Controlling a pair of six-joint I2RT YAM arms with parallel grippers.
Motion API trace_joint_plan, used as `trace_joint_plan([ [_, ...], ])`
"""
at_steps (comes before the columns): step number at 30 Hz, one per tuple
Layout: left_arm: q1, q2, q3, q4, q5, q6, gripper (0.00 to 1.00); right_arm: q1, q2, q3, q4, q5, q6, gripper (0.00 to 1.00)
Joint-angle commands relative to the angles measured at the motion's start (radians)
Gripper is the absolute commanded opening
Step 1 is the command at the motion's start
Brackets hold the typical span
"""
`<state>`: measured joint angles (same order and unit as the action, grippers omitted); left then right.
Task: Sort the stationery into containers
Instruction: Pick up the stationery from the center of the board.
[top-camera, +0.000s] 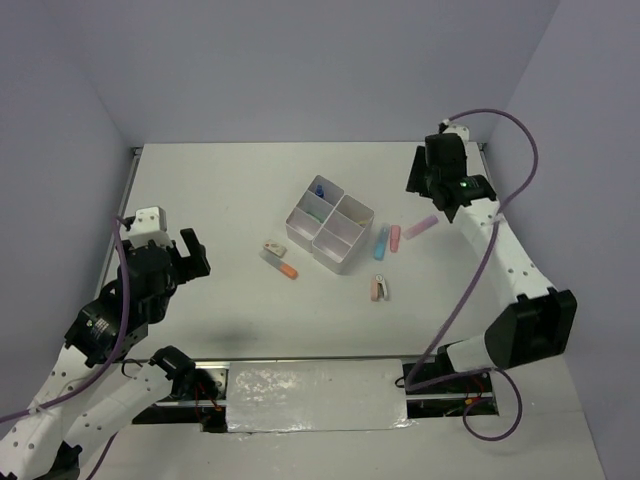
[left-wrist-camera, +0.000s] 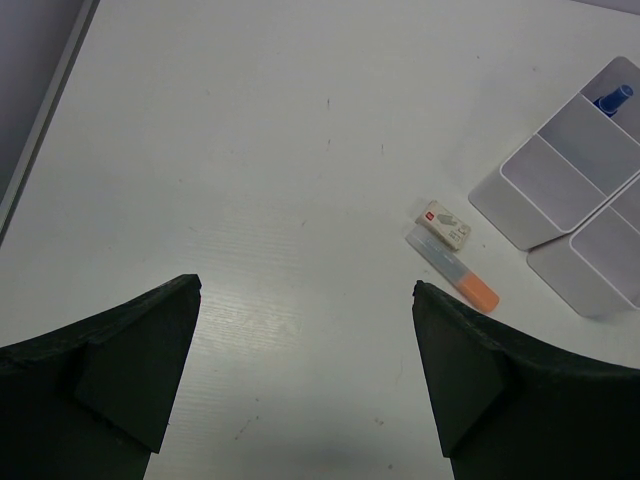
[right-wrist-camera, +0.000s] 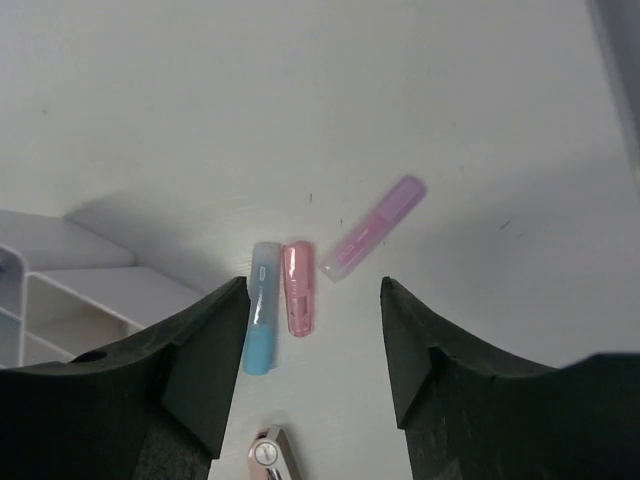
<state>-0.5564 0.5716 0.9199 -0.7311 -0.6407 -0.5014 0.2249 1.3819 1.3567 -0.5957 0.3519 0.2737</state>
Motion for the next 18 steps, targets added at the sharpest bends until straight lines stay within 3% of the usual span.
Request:
trace_joint_plan([
  [1,0.007,0.005,-0.006,0.045,0.007,0.003,0.99,-0.018,0.124,-0.070,-0.036,-0.045,0.078,0.60],
  [7,0.007,0.013,-0.007,0.047,0.012,0.006,0.99,-0.033,0.253,-0.122,0.030,-0.122,0.071,0.52],
  [18,0.007,0.027,-0.007,0.048,0.021,0.014,0.99,-0.033,0.465,-0.093,0.091,-0.186,0.052,0.51],
])
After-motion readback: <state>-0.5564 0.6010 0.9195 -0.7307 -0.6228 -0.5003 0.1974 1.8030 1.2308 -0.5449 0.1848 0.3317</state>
